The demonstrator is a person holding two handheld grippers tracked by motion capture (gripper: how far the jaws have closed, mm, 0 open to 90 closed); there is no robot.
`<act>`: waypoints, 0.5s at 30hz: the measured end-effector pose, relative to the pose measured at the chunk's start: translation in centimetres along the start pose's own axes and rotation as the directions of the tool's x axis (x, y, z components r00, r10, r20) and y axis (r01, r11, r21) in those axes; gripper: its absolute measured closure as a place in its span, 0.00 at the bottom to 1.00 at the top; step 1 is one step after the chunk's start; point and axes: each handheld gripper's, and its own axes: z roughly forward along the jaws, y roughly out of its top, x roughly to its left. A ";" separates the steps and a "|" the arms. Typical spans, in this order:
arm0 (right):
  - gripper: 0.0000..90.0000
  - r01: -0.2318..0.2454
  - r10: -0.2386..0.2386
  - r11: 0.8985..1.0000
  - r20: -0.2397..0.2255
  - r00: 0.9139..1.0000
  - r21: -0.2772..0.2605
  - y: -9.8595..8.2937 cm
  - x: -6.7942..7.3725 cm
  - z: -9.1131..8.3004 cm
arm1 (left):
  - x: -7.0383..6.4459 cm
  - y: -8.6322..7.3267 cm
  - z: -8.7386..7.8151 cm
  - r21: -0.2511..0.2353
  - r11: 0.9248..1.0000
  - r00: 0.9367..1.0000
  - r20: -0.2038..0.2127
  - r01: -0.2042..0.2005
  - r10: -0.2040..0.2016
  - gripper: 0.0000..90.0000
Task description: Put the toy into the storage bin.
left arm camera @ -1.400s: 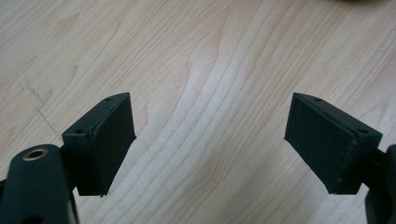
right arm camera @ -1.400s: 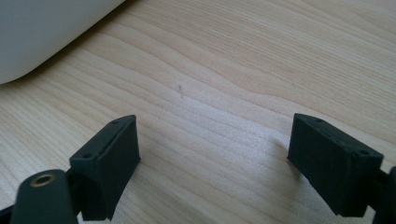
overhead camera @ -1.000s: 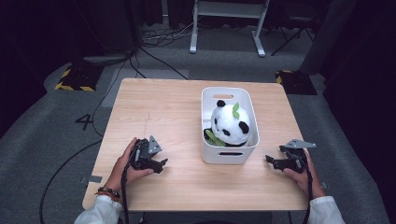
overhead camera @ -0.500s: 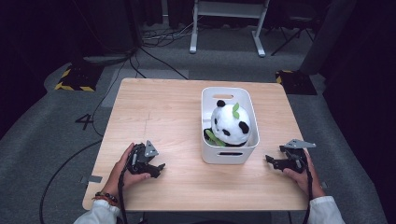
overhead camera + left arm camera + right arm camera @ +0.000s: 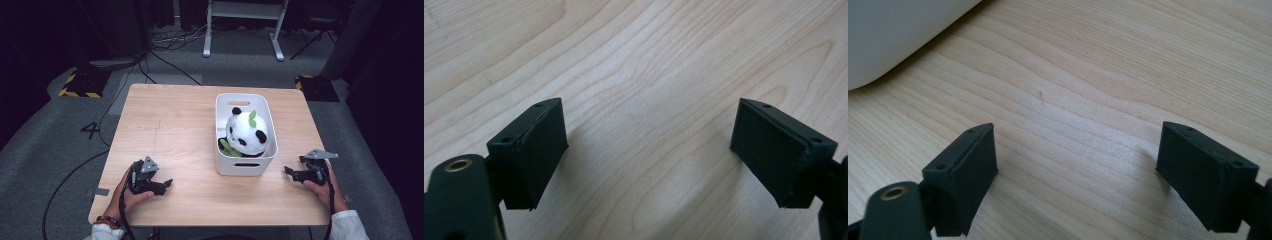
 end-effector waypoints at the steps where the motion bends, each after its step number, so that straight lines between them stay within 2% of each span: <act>1: 0.18 0.000 0.000 1.000 0.000 1.000 0.000 0.0 0.0 0.0 | 0.0 -0.2 -0.1 -0.002 1.000 1.000 -0.003 0.007 -0.007 0.17; 15: 0.18 0.003 -0.003 1.000 -0.003 1.000 0.002 0.0 0.0 -0.1 | 0.7 -1.3 -1.2 -0.003 1.000 0.999 -0.025 0.030 -0.030 0.17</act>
